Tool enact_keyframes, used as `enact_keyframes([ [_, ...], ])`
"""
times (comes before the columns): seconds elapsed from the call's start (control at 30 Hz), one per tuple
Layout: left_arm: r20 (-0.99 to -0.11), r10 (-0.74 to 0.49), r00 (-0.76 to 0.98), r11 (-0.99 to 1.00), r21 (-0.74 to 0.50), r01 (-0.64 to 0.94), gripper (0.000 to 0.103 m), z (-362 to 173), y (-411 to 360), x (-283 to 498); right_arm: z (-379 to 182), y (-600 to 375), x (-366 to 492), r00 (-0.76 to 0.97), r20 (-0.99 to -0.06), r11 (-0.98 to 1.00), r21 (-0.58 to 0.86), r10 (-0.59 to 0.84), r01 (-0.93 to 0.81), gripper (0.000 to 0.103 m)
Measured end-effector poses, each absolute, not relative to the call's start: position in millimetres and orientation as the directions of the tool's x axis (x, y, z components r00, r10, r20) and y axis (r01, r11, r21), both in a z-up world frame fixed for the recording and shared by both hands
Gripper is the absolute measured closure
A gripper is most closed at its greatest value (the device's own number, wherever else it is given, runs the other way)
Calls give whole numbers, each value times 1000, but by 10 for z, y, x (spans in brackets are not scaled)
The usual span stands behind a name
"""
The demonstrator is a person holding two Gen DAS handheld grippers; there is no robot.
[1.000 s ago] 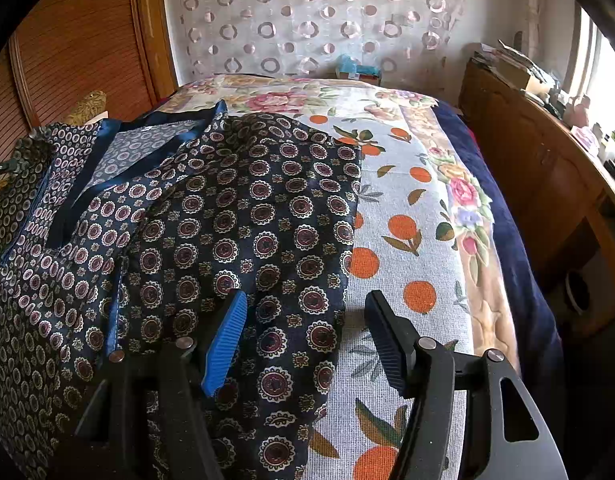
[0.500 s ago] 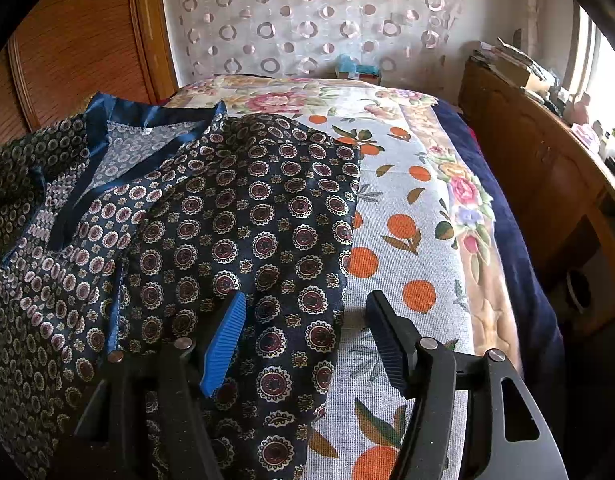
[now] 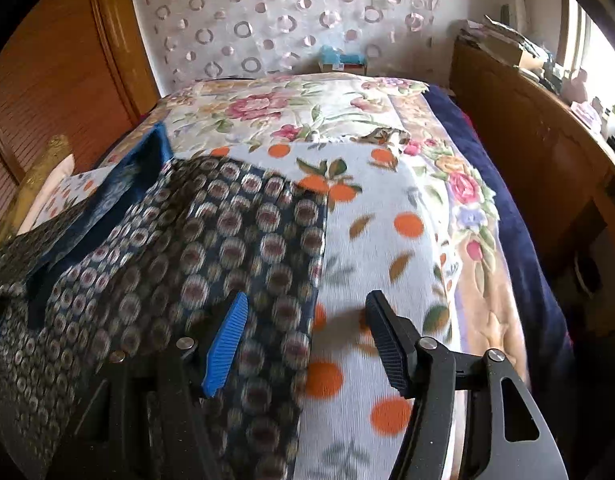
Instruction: Fold small clothes
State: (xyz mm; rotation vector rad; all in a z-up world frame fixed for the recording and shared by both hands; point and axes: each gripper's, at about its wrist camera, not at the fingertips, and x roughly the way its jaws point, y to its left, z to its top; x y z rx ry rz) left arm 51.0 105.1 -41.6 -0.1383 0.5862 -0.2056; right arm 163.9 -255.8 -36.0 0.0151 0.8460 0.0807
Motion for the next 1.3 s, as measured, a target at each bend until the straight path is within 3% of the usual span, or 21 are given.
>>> enact_keyframes([
  [0.1,-521,-222,824,972,-188,143,101,-375,1100,479,-366,-2421,1744,656,-753,997,1,56,-84,49],
  [0.2,-502,-212,839,973,-191,131,101,-326,1166,442,-362,-2281,1749,657,-750,991,-8,84,-136,80],
  [0.23,-494,-207,845,973,-195,125,101,-305,1195,425,-366,-2230,1732,653,-751,987,-13,94,-157,99],
  [0.27,-481,-200,853,973,-200,116,101,-274,1239,396,-369,-2174,1704,652,-753,984,-38,87,-175,100],
  [0.33,-465,-185,866,974,-203,99,101,-226,1332,354,-299,-2095,1564,691,-721,978,-107,50,-182,101],
  [0.67,-430,-133,893,969,-247,26,101,-177,1781,-67,282,-2328,115,880,-467,988,-77,83,-134,101],
  [0.8,-436,-124,891,966,-260,7,101,-232,1883,-241,175,-2401,-476,893,-435,988,-43,117,-150,101],
  [1.0,-465,-117,877,967,-256,-7,101,-298,1916,-413,-118,-2575,-1167,874,-451,982,40,181,-183,101],
  [1.13,-501,-81,862,979,-201,-24,101,-352,1870,-475,-253,-2695,-1404,830,-527,980,31,183,-197,101],
  [1.23,-521,-59,852,984,-176,-39,88,-372,1897,-476,-325,-2708,-1461,807,-570,984,14,155,-180,101],
  [1.3,-523,-36,852,987,-154,-53,72,-360,1926,-477,-314,-2742,-1458,802,-585,988,-8,119,-152,92],
])
